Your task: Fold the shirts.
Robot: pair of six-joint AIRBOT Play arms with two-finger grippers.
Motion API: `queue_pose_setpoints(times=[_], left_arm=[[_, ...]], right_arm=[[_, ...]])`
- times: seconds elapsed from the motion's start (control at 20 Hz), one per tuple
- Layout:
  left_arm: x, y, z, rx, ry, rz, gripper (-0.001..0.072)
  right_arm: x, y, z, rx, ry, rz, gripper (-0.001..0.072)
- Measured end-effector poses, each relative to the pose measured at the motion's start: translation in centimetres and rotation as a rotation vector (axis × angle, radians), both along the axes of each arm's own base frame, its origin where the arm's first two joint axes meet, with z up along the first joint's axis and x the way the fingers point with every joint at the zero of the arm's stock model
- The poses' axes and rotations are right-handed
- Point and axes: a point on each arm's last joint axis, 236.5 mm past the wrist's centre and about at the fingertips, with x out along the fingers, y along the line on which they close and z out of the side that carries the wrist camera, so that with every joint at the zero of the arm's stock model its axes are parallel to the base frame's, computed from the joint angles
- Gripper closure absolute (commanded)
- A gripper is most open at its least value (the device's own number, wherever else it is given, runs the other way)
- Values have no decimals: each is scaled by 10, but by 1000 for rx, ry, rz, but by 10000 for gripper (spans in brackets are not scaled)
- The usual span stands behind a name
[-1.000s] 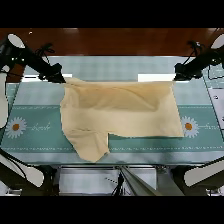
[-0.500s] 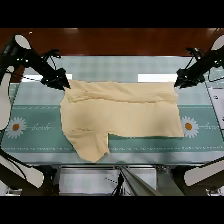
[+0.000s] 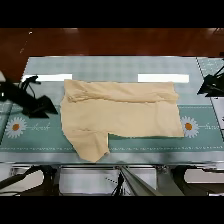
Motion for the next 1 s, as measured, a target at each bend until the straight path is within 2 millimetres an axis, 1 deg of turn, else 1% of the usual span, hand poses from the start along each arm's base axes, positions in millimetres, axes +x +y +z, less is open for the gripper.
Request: queue_pose_setpoints(times=[0.15, 0.25, 0.4, 0.55, 0.65, 0.7, 0.75, 0.8, 0.85, 0.9, 1.0], left_arm=[[-52, -19, -22, -74, -2, 48, 116], [-72, -28, -36, -99, -3, 77, 125], [-85, -40, -51, -140, 15, 122, 125], [-87, -47, -65, -162, 45, 155, 125], [-85, -55, -73, -177, 61, 167, 127], [-82, -60, -76, -183, 65, 172, 170], [-79, -65, -81, -187, 69, 184, 279], [-75, -72, -85, -190, 66, 189, 364], [-71, -77, -88, -190, 63, 200, 509], [-66, -82, -93, -183, 53, 211, 677], [-59, -90, -98, -177, 35, 225, 682]], right_arm=[[-11, 5, -15, 28, -45, -21, 249], [-14, 8, -23, 33, -76, -32, 249], [-16, 9, -31, 27, -109, -40, 249], [-14, 8, -34, 19, -133, -46, 249], [-11, 8, -34, 18, -148, -50, 250], [-11, 8, -34, 18, -152, -50, 250], [-10, 8, -34, 18, -157, -51, 249], [-9, 8, -34, 18, -162, -55, 249], [-9, 8, -34, 20, -163, -56, 249], [-8, 8, -34, 19, -163, -59, 249], [-12, 3, -36, -4, -148, -62, 250]])
